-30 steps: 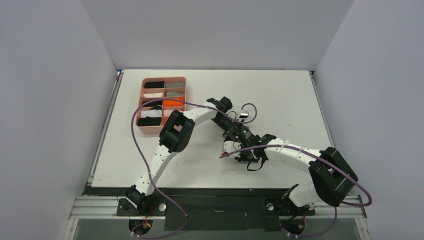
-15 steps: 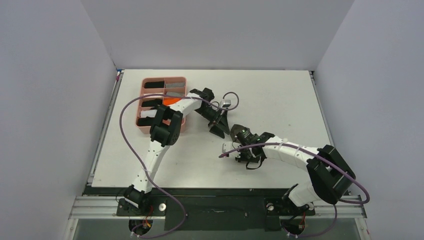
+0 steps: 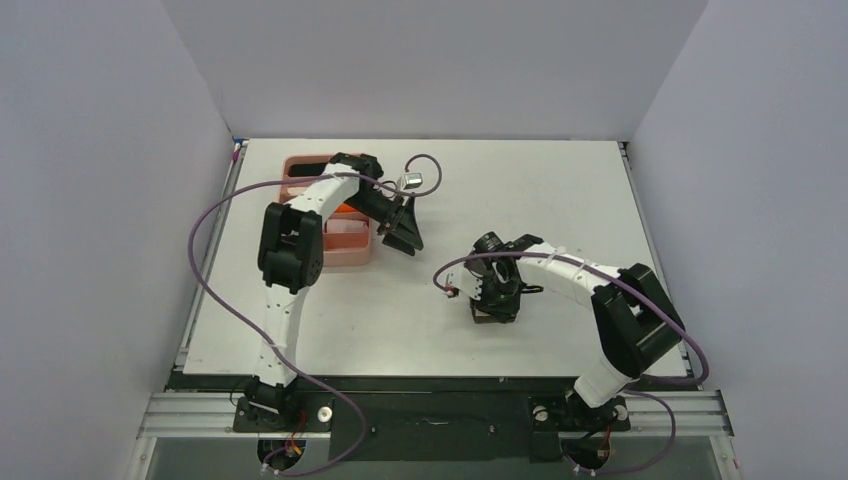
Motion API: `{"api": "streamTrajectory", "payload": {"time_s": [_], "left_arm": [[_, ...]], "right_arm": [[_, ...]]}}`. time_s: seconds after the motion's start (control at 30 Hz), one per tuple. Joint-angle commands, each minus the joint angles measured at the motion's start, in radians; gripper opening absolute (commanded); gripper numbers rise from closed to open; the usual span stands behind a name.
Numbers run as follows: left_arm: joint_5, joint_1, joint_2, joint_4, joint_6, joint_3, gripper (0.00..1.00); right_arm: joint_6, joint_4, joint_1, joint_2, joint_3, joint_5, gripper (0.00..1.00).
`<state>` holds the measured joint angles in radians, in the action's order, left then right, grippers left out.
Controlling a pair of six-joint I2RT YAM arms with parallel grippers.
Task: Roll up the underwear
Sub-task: Roll the underwear to the center of the board.
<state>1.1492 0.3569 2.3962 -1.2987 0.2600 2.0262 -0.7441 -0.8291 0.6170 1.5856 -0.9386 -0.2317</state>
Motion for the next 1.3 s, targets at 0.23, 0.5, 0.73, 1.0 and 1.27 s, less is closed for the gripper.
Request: {"api": "streamTrajectory", "payload": {"time_s": [0.23, 0.5, 0.73, 1.0, 1.27], "left_arm": [[-0.012, -0.046, -0.344, 0.127, 0.099, -0.361, 0.68], [-0.213, -0.047, -0.576, 0.407, 0.101, -0.636, 0.68], [-0.434, 0.055, -0.762, 0.619, 0.122, -0.812, 0.7], [-0.689, 0.325, -0.827, 0.791, 0.148, -0.865, 0.79], [-0.855, 0.548, -0.75, 0.94, 0.198, -0.831, 0.84]], "right_arm": [[-0.091, -0.305, -0.082, 0.206, -0.238, -0.216, 0.0], [-0.196, -0.511, -0.163, 0.43, -0.46, -0.313, 0.0], [-0.276, -0.652, -0.195, 0.616, -0.617, -0.376, 0.0], [-0.29, -0.705, -0.208, 0.719, -0.71, -0.408, 0.0], [-0.305, -0.741, -0.215, 0.765, -0.752, -0.425, 0.0]]}}
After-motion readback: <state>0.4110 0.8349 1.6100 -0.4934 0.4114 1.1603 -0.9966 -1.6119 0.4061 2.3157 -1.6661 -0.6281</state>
